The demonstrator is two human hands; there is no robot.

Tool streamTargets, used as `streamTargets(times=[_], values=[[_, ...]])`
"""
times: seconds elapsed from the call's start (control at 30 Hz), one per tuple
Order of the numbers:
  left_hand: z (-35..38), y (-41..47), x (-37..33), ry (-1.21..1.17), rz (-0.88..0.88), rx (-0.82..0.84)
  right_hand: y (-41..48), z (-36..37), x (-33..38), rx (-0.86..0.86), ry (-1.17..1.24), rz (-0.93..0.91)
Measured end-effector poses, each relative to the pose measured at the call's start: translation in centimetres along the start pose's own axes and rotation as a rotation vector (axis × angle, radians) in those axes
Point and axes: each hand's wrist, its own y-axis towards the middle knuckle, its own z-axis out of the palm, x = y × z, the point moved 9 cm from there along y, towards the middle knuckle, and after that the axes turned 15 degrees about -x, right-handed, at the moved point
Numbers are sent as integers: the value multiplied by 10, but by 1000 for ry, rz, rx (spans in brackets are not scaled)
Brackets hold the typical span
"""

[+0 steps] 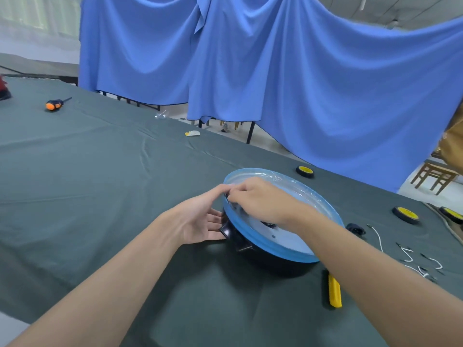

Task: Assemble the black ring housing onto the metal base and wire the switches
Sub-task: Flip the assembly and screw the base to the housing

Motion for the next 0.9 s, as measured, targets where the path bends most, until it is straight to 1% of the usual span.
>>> streamTargets(times=[0.13,0.23,0.33,0.57,0.77,0.9], values=[[-3,13,-7,38,22,4,15,-11,-5,42,-184,-152],[-2,21,-12,52,24,40,28,-12,-6,40,-155,-209],[-1,28,-15,58,8,80,43,-8,-9,14,-201,-270],[-1,32,-12,36,6,92,60,0,-10,-29,-237,-373],[-3,30,-11,10,7,76,58,2,0,-13,-290,-438],[-2,29,-10,3,21,64,57,1,-1,15,-265,-387]])
